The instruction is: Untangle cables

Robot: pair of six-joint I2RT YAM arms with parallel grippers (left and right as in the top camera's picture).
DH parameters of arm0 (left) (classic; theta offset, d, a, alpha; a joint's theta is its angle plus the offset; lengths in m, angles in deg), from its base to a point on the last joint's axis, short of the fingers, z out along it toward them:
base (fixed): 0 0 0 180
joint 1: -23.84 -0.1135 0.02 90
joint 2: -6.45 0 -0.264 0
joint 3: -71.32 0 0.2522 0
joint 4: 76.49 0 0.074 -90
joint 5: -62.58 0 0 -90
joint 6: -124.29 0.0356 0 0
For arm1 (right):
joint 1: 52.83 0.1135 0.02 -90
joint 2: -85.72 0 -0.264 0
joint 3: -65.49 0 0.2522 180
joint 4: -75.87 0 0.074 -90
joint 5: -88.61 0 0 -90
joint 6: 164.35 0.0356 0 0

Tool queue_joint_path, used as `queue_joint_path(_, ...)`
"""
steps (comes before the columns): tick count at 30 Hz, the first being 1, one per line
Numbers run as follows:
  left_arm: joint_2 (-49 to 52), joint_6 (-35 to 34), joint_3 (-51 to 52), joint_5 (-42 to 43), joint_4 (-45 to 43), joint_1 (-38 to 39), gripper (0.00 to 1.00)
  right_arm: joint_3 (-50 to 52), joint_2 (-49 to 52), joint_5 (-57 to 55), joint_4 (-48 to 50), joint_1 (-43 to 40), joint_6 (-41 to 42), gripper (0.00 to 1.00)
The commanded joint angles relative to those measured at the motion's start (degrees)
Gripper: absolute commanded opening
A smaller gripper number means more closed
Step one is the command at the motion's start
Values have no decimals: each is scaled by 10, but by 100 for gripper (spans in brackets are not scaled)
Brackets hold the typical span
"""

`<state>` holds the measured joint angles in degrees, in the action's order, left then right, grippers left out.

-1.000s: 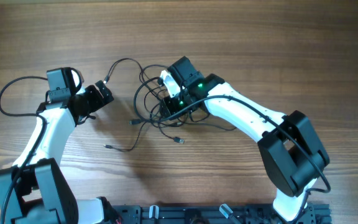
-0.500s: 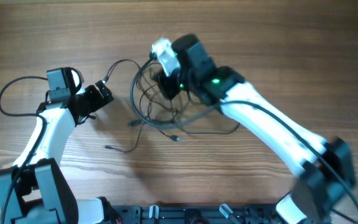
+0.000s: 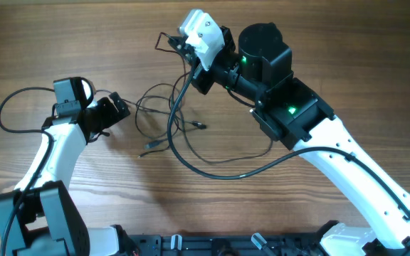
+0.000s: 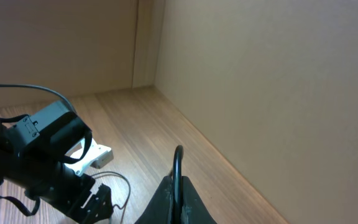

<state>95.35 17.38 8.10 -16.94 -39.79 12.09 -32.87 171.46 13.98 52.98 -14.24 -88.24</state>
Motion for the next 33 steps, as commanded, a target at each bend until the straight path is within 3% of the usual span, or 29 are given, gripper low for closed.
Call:
queue_joint_path(1, -5, -5, -3, -3, -1, -2, 100, -8, -8, 9, 2, 0, -11, 4)
queue_joint_path(7, -5, -5, -3, -3, -1, -2, 100, -8, -8, 8, -32, 0, -11, 4)
queue_joint_path(16, -5, 2, -3, 5, 34, -2, 100, -8, 8, -121, -198, 0, -8, 4)
queue_joint_path(18, -5, 1, -3, 6, 33, -2, 98, -7, 20, -169, -223, 0, 22, 4)
queue_joint_path(21, -16, -1, -11, 6, 36, -2, 87, -2, 38, -200, -242, 0, 68, 4)
queue_joint_path(26, -129, -16, -35, 6, 36, -1, 92, -2, 81, -188, -261, 0, 186, 4)
queue_joint_path(28, -174, -16, -35, 5, 32, -2, 96, -2, 104, -134, -267, 0, 189, 5)
queue_joint_path(30, -199, -16, -35, 3, 33, -2, 100, -2, 125, -63, -268, 0, 189, 9)
queue_joint_path(31, -204, -16, -35, 3, 35, -2, 100, -2, 136, -26, -267, 0, 188, 17)
queue_joint_path(32, -204, -16, -35, 3, 35, -2, 100, -2, 145, 2, -265, 0, 188, 35)
queue_joint_path(33, -202, -16, -35, 3, 36, -2, 100, -2, 150, 13, -264, 0, 188, 44)
